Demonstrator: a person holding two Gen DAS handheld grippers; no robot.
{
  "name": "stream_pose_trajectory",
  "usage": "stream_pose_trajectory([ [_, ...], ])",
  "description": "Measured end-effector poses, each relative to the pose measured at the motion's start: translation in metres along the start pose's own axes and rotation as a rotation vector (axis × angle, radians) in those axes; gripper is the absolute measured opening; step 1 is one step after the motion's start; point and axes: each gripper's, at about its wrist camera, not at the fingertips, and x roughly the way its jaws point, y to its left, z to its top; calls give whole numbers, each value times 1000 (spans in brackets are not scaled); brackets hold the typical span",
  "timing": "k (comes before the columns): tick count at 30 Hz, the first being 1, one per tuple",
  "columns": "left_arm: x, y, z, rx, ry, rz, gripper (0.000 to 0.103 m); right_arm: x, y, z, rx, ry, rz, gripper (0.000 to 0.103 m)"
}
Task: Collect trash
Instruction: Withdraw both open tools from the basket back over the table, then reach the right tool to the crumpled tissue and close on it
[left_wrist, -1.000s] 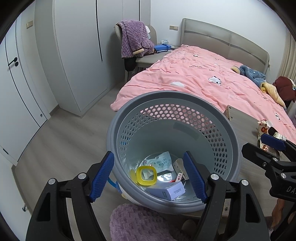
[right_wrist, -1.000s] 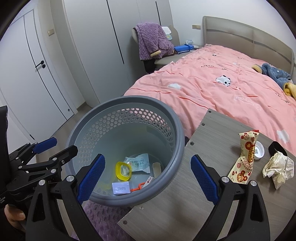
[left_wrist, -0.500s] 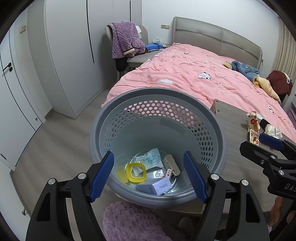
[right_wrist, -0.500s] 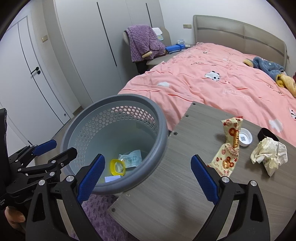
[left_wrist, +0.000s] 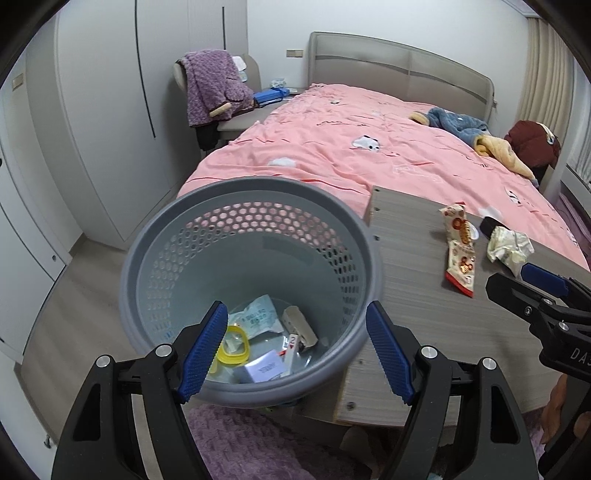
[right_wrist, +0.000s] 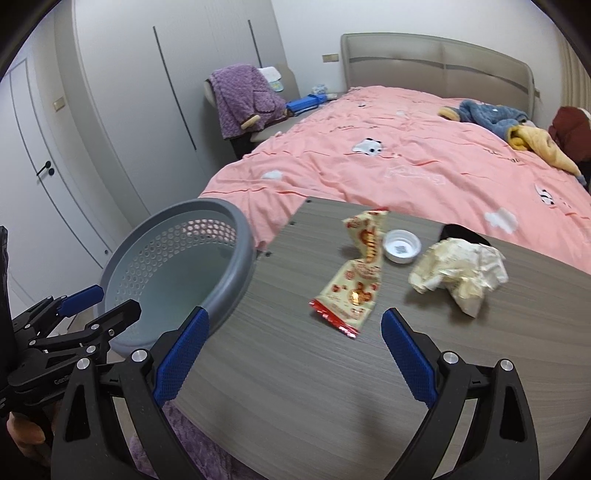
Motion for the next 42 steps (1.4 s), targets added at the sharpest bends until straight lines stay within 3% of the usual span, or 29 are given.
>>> stream_pose_trajectory([
  [22, 14, -80, 11, 119, 17, -81, 74, -23, -98, -26, 160, -4, -145, 92],
  [42, 51, -86, 48, 94, 22, -98, 74, 19, -115, 27, 210, 13, -242, 97],
])
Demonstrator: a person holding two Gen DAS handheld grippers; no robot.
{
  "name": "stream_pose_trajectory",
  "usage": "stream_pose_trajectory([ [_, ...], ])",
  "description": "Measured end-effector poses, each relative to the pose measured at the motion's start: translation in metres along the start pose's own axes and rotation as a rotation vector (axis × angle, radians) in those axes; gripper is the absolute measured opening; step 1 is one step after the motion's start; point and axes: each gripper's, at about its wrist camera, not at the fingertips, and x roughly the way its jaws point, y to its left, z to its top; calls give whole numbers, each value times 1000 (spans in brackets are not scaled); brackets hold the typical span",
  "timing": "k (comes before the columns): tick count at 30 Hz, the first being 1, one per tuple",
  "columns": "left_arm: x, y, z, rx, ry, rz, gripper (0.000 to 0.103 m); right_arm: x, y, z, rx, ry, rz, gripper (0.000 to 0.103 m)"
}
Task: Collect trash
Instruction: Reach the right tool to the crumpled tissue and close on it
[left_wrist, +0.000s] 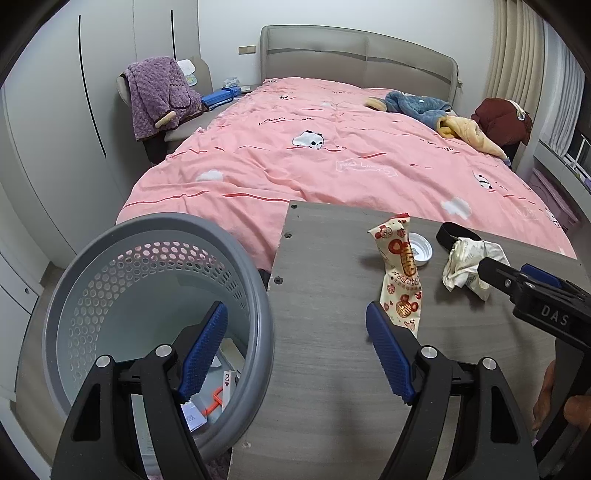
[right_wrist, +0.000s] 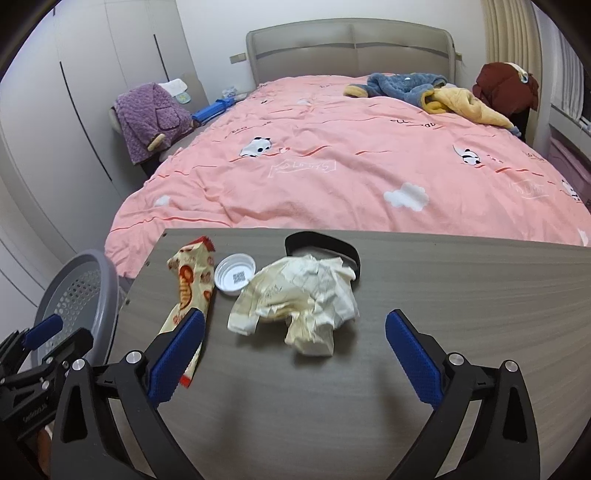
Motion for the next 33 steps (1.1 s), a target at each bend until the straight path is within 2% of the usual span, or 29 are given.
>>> stream_pose_trajectory([
  [14, 14, 13, 3, -34, 21, -16, 74, 41, 11, 18, 40, 68, -112, 97],
  [21, 13, 14, 3, -35, 21, -19, 74, 50, 9, 13, 46, 95, -116, 95],
  [23, 12, 12, 3, -34, 20, -21, 74, 49, 9, 11, 43, 90, -110, 91],
  [24, 12, 12, 2, -34, 20, -23, 74, 50, 9, 11, 43, 92, -111, 83],
  [28, 9, 9, 2, -30, 20, -30, 74, 49, 7, 9, 37, 106, -87, 66],
  [33, 6, 3, 2, -18, 20, -34, 74, 41, 8, 6, 22, 104, -60, 57],
])
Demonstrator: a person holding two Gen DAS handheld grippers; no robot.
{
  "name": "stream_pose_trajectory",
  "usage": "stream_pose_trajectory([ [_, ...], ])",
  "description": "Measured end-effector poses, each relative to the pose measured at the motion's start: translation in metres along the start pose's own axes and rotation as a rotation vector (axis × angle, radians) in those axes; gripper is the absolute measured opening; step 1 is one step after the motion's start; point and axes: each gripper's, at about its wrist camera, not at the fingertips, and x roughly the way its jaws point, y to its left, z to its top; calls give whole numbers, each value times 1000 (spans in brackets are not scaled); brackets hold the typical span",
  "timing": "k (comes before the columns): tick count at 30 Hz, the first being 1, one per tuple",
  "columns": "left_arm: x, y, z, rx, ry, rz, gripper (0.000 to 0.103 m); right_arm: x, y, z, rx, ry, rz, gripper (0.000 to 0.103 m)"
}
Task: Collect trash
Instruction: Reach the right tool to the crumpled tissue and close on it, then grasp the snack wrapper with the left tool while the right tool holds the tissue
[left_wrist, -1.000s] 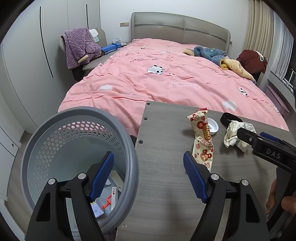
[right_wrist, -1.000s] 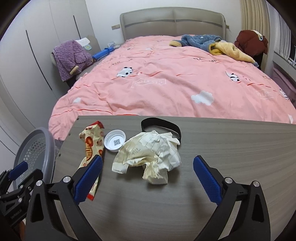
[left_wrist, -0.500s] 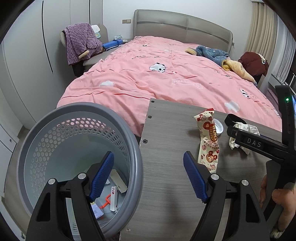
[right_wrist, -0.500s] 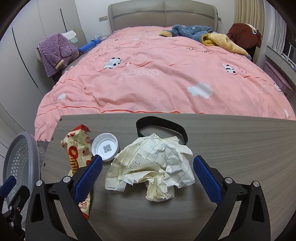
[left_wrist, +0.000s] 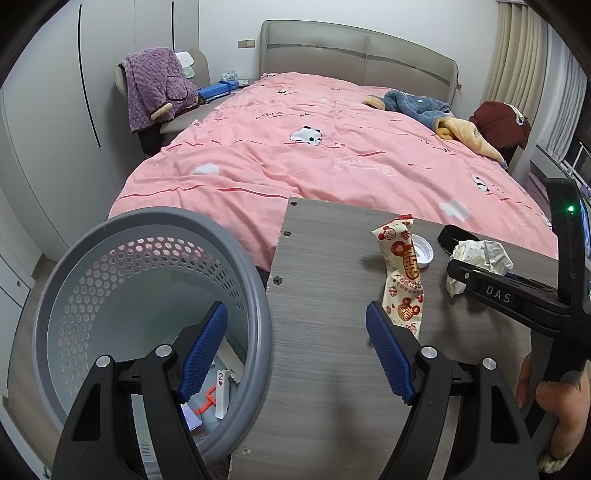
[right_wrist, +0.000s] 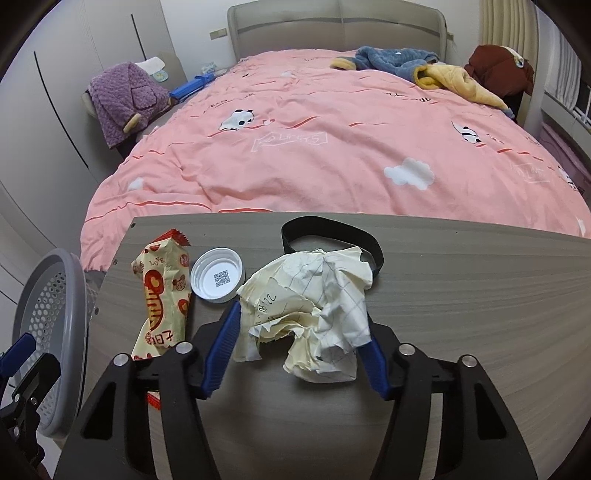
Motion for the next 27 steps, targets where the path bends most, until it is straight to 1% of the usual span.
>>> stream_pose_trajectory([
  [8, -2, -16, 0, 26, 10, -17, 74, -21, -10, -11, -4, -24, 68, 55],
  [15, 4, -37, 3, 50, 34, -50, 74, -47, -28, -22, 2, -61, 88, 55],
  [20, 16, -57, 8, 64, 52, -70, 74, -58, -50, -31, 25, -74, 95, 55],
  [24, 33, -72, 12, 77, 59, -60, 74, -63, -64, -37, 45, -82, 107, 56],
  [27, 48, -79, 14, 78, 84, -52, 74, -65, -73, -39, 60, -88, 114, 56],
])
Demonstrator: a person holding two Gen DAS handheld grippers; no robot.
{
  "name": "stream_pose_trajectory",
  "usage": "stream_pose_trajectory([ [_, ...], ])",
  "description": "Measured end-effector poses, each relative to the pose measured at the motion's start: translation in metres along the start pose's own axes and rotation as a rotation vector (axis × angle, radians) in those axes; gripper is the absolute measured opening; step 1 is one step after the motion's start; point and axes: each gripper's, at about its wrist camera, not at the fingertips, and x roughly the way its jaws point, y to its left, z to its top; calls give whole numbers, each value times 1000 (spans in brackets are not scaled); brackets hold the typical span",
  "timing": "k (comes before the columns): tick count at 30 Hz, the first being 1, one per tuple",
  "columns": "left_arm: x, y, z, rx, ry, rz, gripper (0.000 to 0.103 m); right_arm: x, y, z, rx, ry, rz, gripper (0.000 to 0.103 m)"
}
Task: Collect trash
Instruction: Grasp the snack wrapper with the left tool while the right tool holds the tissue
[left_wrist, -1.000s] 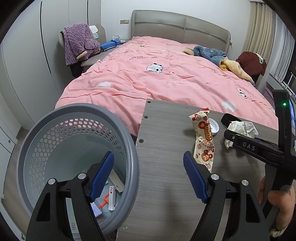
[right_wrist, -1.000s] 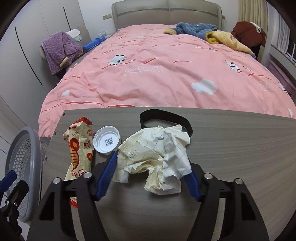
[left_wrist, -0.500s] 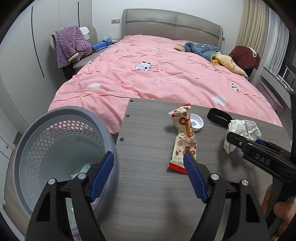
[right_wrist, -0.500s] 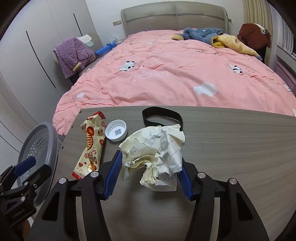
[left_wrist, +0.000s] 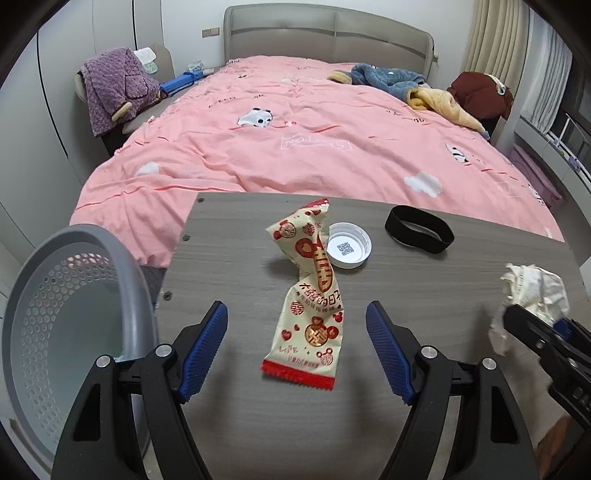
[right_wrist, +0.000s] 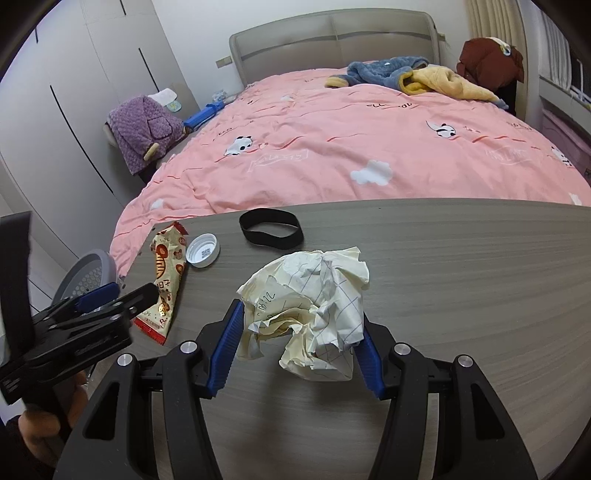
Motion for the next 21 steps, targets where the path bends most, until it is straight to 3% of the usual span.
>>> stream_pose_trajectory([
  [10, 28, -11, 7, 7, 31, 45, 73, 4, -9, -6, 12, 2, 46, 56],
  [12, 29, -14, 8, 10, 33, 48, 68, 4, -10, -6, 11, -1, 54, 56],
  [17, 32, -14, 9, 14, 48, 46, 40, 2, -10, -7, 16, -8, 62, 56],
  [21, 27, -13, 7, 15, 38, 50, 39, 1, -13, -8, 21, -9, 60, 56],
])
